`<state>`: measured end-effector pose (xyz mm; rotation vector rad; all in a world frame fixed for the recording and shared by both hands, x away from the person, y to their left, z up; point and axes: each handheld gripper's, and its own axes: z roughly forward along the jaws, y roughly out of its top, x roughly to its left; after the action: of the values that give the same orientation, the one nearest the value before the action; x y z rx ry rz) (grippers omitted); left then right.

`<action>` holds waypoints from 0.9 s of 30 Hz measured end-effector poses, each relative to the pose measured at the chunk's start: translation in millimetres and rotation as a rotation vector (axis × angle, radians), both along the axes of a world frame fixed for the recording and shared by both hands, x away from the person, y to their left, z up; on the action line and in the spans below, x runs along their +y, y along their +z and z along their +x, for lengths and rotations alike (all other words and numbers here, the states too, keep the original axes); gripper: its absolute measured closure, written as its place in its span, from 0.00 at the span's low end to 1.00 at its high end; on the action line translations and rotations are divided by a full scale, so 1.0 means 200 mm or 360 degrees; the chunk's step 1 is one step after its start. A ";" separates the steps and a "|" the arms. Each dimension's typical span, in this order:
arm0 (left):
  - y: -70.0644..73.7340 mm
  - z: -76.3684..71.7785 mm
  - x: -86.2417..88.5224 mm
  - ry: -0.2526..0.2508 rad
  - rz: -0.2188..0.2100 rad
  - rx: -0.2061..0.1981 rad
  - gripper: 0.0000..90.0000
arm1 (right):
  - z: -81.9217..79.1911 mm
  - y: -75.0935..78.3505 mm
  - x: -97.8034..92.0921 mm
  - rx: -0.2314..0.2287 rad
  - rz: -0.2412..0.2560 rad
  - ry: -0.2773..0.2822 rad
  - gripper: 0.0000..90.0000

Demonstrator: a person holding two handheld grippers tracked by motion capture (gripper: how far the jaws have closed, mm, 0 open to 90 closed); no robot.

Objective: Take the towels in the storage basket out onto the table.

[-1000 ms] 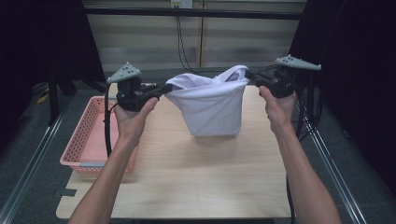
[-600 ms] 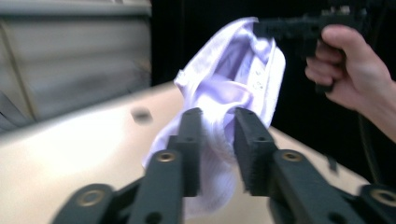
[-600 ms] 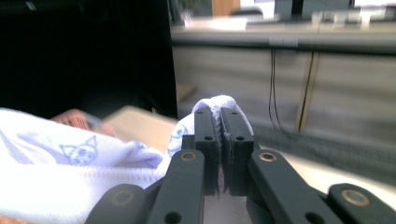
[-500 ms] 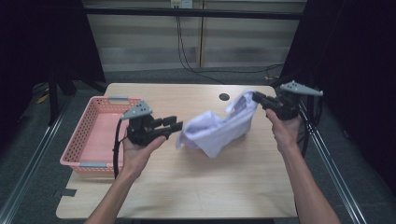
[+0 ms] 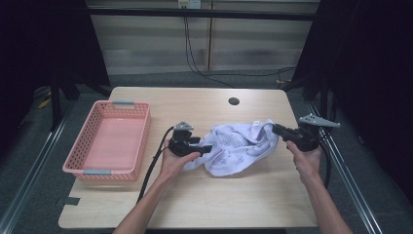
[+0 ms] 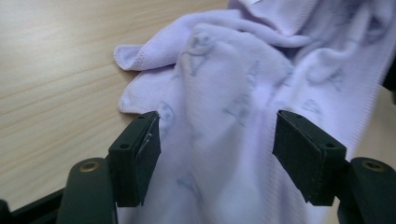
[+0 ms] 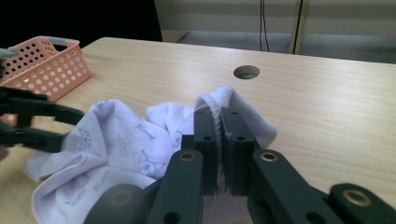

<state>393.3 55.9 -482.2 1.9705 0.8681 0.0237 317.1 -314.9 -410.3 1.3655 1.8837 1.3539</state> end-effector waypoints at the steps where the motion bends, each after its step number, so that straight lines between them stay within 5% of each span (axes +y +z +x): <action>1: 0.00 0.00 0.00 0.0000 0.0000 0.0000 0.37 | 0.00 0.00 0.00 0.0000 0.0000 0.0000 0.95; 3: -0.05 0.06 -0.04 -0.0027 -0.0002 0.0052 0.73 | 0.02 -0.01 0.00 0.0020 0.0002 0.0004 0.95; 6: -0.01 0.07 -0.01 -0.0009 -0.0069 0.0088 0.90 | 0.05 -0.02 -0.01 0.0025 0.0013 -0.0012 0.95; 11: 0.16 0.05 0.14 0.0069 -0.0135 -0.0032 0.92 | 0.09 0.04 -0.06 -0.0015 0.0018 -0.0063 0.95; 14: 0.38 0.04 0.33 0.0214 -0.0239 -0.0187 0.92 | 0.14 0.17 -0.13 -0.0087 0.0040 -0.0147 0.95; 15: 0.38 0.04 0.33 0.0214 -0.0239 -0.0187 0.92 | 0.14 0.17 -0.13 -0.0087 0.0040 -0.0147 0.95; 16: 0.49 0.03 0.41 0.0238 -0.0281 -0.0261 0.93 | 0.16 0.25 -0.14 -0.0139 0.0055 -0.0205 0.95; 17: 0.49 0.03 0.41 0.0238 -0.0281 -0.0261 0.93 | 0.16 0.25 -0.14 -0.0139 0.0055 -0.0205 0.95; 19: 0.60 0.00 0.47 0.0256 -0.0333 -0.0328 0.93 | 0.18 0.37 -0.15 -0.0246 0.0085 -0.0268 0.98; 21: 0.68 -0.06 0.51 0.0266 -0.0367 -0.0404 0.93 | 0.19 0.40 -0.16 -0.0280 0.0092 -0.0281 0.98; 23: 0.70 -0.14 0.52 0.0198 -0.0360 -0.0426 0.92 | 0.18 0.43 -0.17 -0.0336 0.0128 -0.0279 0.98; 24: 0.67 -0.21 0.49 0.0138 -0.0275 -0.0398 0.92 | 0.17 0.40 -0.16 -0.0307 0.0069 -0.0285 0.98; 27: 0.58 -0.24 0.47 0.0082 -0.0256 -0.0318 0.91 | 0.18 0.32 -0.15 -0.0236 0.0035 -0.0265 0.98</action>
<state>344.8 150.2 -365.3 1.7619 0.7654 0.1725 352.2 -345.0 -346.8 1.3599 1.6262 1.3558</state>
